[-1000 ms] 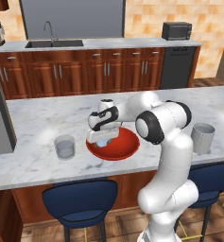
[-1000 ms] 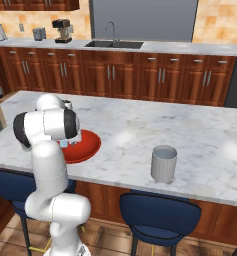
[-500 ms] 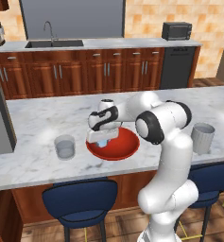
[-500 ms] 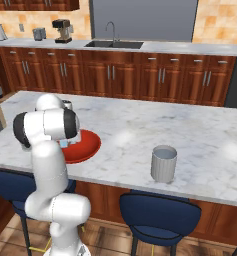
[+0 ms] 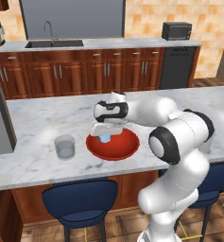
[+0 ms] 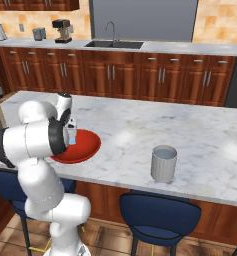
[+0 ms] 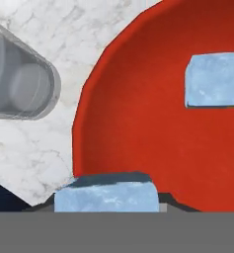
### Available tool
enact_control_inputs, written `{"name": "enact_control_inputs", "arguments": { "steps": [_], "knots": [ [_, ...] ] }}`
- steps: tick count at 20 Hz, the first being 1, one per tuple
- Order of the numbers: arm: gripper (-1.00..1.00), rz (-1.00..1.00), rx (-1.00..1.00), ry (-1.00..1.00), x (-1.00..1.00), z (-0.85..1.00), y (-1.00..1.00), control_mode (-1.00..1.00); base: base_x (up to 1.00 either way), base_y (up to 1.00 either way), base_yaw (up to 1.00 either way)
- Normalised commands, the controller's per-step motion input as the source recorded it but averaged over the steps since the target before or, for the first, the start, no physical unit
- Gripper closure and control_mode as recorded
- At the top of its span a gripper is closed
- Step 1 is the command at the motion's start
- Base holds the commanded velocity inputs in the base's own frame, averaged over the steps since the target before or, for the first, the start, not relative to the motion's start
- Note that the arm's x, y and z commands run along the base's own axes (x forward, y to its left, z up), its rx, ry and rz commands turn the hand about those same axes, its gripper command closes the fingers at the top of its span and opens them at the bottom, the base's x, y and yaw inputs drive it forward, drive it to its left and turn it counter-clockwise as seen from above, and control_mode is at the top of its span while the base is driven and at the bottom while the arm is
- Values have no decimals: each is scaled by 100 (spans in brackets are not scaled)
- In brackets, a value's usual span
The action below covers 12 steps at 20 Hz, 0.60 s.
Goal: There are four ice cubes in the ice bowl. Place two ice cubes in each glass of water.
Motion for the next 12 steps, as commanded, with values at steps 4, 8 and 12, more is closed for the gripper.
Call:
{"name": "enact_control_inputs", "arguments": {
  "steps": [4, 8, 12],
  "knots": [
    [100, 0, 1, -26, -85, 100, -4, -100, 0, 0, 0],
    [100, 0, 11, -25, -59, 97, 23, -100, 0, 0, 0],
    [100, -1, 3, -2, -11, 91, 70, -100, 0, 0, 0]
  ]
}}
